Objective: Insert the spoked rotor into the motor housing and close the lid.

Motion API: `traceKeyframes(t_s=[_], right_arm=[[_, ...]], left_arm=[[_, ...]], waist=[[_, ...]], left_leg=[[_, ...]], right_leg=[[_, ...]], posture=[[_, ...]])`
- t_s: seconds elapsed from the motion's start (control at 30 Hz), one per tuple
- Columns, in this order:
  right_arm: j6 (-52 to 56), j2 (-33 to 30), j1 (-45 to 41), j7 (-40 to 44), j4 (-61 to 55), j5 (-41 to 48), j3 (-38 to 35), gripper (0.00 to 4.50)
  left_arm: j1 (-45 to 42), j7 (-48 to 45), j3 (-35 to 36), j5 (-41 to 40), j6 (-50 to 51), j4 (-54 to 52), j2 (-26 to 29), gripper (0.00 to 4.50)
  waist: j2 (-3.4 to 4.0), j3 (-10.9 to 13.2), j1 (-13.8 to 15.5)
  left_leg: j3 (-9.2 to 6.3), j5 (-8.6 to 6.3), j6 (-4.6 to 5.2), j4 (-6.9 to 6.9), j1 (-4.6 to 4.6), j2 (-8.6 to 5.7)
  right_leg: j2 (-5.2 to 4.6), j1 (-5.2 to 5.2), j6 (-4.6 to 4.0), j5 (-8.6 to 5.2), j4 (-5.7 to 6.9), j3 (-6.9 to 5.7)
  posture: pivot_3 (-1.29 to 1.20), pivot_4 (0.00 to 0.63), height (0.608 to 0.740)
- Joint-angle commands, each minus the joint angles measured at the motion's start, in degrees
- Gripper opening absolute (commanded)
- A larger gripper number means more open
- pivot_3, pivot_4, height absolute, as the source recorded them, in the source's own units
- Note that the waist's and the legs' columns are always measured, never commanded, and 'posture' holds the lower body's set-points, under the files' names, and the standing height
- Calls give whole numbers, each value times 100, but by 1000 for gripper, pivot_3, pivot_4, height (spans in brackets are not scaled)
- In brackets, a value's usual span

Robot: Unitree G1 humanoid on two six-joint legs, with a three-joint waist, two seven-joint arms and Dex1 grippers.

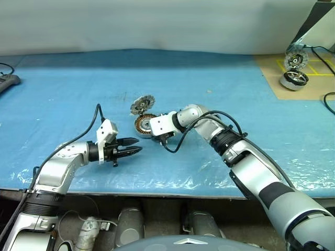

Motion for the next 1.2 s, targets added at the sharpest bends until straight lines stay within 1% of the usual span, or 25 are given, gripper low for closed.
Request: traceKeyframes(t_s=[0.03,0.13,0.23,0.27,0.4,0.53,0.67,0.8,0.93,1.0,1.07,1.13,1.2], right_arm=[[212,140,151,4,40,-127,85,1939],[301,208,152,-61,20,-157,59,1939],[135,78,194,-327,-155,-286,37,1939],[147,-9,267,-277,-309,-283,24,1939],[1211,-308,666,212,-1346,139,-394,1939],[1919,-706,922,299,-2207,39,-540,1939],[2431,-941,1083,422,-2724,-12,-467,1939],[2594,-695,1066,88,-2535,68,-489,1939],[2948,-194,904,-184,-2251,261,-631,1939],[3005,-44,817,-265,-2118,238,-649,1939],[2981,-63,823,-246,-2055,126,-554,1939],[2978,-164,985,-5,-2244,198,-479,1939],[2840,-264,1086,16,-2278,143,-405,1939]], left_arm=[[-63,-129,-28,53,-310,138,-36,1791],[-89,-156,-82,131,-490,278,-60,1791],[-113,-122,-76,119,-519,300,-110,1791],[-100,-115,-88,138,-537,297,-121,1791],[-72,-130,-142,187,-613,321,-155,1791],[-226,-193,-198,255,-726,558,-228,1791],[-419,-332,-274,357,-1006,1008,-313,1791],[-546,-516,-314,433,-1288,1402,-378,1791],[-639,-672,-304,513,-1532,1746,-377,1791],[-686,-720,-306,565,-1660,1925,-386,1791],[-697,-743,-332,616,-1756,2001,-393,1791],[-682,-748,-343,645,-1814,2024,-417,1791],[-667,-735,-330,661,-1854,2064,-447,1791]], waist=[[-1,0,-8],[-1,0,-30],[-1,0,-29],[-1,0,-26],[0,0,26],[-1,0,74],[0,0,121],[-1,0,92],[-1,0,13],[-1,0,-15],[-1,0,-10],[-1,0,-1],[-1,0,3]], left_leg=[[0,0,0,-1,0,0],[2,0,0,-4,6,3],[5,0,0,-7,19,4],[6,0,-1,-8,21,4],[8,0,-1,-12,18,2],[8,0,0,-14,8,-1],[8,0,0,-16,16,0],[13,0,-1,-27,27,0],[16,1,-2,-33,27,0],[16,1,-2,-33,26,0],[16,1,-2,-34,26,0],[16,0,-3,-35,24,0],[17,0,-3,-38,22,-2]], right_leg=[[0,0,0,0,-1,0],[1,0,0,0,2,0],[1,5,0,0,3,4],[1,7,0,0,3,5],[1,8,0,0,-6,7],[0,5,1,0,-13,6],[1,4,1,0,-9,7],[1,3,1,0,-9,14],[1,1,1,0,-11,15],[1,0,1,0,-11,15],[1,-2,1,0,-11,15],[1,-2,1,0,-14,15],[0,0,1,0,-21,15]], posture=[[0,150,740],[0,150,740],[0,150,740],[0,150,740],[0,150,740],[0,150,740],[0,150,740],[0,150,740],[0,150,740],[0,150,740],[0,150,740],[0,150,740],[0,150,740]])
